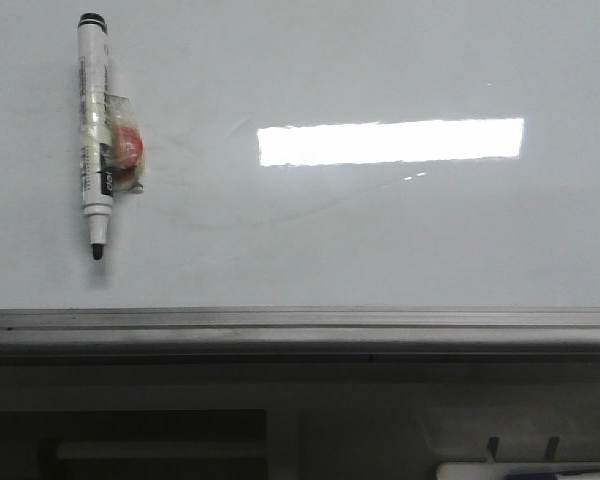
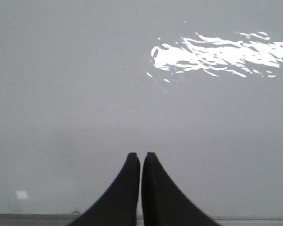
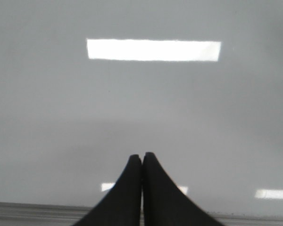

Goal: Write number 3 on whiteboard

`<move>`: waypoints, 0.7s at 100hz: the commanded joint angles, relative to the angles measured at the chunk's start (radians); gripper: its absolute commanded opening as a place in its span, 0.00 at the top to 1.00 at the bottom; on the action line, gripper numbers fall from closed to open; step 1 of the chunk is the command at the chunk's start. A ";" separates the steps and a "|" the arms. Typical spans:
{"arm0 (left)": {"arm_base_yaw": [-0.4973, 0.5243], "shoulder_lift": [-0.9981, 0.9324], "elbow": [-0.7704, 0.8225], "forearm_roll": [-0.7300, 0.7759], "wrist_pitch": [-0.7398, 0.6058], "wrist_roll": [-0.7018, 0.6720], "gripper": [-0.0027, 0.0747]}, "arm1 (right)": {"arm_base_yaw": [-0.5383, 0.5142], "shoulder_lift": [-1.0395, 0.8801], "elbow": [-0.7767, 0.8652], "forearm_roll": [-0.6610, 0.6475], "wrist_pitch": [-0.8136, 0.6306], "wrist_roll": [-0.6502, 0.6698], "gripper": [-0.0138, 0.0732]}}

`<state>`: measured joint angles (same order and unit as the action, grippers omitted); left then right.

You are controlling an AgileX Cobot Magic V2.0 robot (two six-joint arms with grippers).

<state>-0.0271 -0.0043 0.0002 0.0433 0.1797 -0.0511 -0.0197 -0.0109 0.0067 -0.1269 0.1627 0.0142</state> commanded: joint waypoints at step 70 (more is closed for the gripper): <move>0.003 0.059 -0.176 -0.003 0.064 -0.008 0.99 | -0.008 0.017 -0.036 0.090 -0.032 -0.002 0.89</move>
<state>-0.0265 0.0033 -0.0659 -0.0060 0.2395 -0.0511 -0.0197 -0.0109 0.0067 -0.0437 0.1794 0.0142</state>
